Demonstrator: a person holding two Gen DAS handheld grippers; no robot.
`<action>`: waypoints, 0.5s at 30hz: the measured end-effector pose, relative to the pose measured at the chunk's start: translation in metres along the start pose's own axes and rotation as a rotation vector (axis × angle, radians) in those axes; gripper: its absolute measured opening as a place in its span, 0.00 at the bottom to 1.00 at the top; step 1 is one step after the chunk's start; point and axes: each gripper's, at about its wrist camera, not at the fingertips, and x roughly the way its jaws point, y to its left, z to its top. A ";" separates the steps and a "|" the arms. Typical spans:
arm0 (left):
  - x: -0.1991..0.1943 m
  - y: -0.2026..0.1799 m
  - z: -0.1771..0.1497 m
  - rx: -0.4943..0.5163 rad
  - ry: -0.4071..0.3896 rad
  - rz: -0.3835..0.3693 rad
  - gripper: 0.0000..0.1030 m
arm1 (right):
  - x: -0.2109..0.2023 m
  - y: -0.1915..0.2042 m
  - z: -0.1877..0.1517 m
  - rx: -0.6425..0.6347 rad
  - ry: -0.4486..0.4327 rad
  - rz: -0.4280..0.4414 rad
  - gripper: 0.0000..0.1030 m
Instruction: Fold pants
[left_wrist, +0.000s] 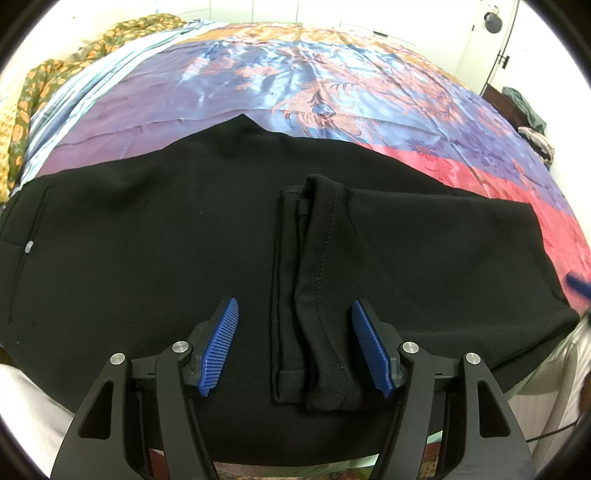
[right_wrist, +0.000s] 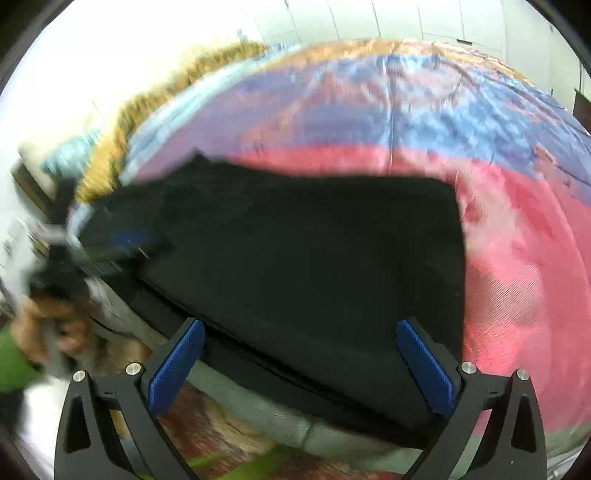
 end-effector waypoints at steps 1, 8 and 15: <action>0.000 0.000 0.000 0.001 0.000 0.001 0.65 | -0.016 -0.004 0.003 0.002 -0.052 0.014 0.99; 0.000 0.000 -0.001 0.003 -0.002 0.005 0.65 | -0.022 -0.023 0.009 -0.099 -0.010 0.116 0.99; -0.001 -0.001 -0.002 0.007 -0.008 0.005 0.65 | 0.011 -0.039 0.002 -0.096 0.150 0.038 0.99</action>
